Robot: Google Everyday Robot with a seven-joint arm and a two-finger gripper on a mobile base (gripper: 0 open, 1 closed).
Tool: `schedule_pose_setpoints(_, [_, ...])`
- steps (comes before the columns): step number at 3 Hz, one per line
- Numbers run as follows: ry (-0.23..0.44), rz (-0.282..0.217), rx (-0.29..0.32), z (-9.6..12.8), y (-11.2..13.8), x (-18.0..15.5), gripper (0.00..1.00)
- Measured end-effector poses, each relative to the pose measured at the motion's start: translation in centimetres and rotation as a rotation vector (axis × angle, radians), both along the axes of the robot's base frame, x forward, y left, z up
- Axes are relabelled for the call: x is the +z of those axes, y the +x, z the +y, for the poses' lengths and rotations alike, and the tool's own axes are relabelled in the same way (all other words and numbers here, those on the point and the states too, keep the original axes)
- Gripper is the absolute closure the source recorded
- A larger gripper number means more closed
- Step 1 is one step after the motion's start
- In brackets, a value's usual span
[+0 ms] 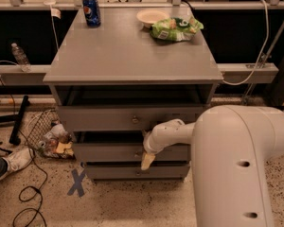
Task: Open middle drawer
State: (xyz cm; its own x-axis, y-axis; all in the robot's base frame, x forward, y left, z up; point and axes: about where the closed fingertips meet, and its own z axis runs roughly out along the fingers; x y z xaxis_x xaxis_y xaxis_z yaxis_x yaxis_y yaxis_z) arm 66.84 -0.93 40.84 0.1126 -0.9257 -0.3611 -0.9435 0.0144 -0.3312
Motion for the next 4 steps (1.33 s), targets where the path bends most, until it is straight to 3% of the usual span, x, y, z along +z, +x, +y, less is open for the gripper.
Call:
schedule_pose_setpoints(1, [-0.022, -0.023, -0.044, -1.3, 0.4, -0.6, 0.0])
schedule_pose_setpoints(2, [-0.022, -0.021, -0.078, -2.3, 0.8, -1.8, 0.17])
schedule_pose_setpoints(4, [-0.014, -0.01, -0.102, -3.1, 0.9, -2.6, 0.62])
